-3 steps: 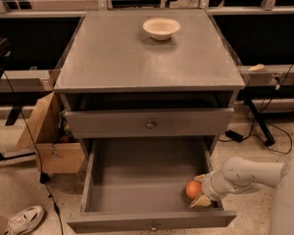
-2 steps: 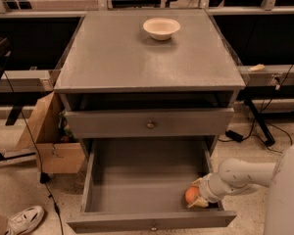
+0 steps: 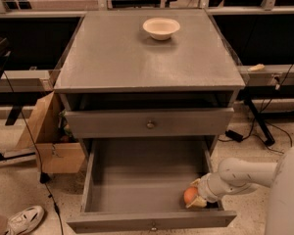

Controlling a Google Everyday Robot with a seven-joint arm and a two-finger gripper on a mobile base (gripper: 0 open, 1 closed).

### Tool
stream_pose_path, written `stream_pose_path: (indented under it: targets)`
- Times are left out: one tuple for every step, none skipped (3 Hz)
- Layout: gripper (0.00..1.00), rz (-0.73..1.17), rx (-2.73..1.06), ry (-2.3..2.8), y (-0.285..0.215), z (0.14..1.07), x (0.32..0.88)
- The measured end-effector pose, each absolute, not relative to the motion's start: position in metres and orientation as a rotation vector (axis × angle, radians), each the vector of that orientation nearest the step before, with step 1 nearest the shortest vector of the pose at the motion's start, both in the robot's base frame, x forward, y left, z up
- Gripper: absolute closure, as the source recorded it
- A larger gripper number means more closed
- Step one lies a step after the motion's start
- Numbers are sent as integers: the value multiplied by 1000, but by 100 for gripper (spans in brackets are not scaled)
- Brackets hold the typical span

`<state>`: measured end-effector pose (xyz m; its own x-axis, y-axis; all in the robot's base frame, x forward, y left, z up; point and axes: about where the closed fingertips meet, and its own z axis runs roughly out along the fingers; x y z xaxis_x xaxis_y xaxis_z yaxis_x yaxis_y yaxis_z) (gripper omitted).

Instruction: Pick orange from middle drawer and place on counter

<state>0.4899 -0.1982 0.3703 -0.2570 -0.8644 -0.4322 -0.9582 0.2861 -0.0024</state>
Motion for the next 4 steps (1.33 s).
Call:
stream_pose_path:
  targets:
    - [100, 412, -1627, 2176, -194, 393, 498]
    - [100, 434, -1615, 2087, -190, 445, 511]
    - [100, 448, -1615, 1964, -190, 513, 524]
    - [100, 458, -1620, 1816, -196, 595, 534]
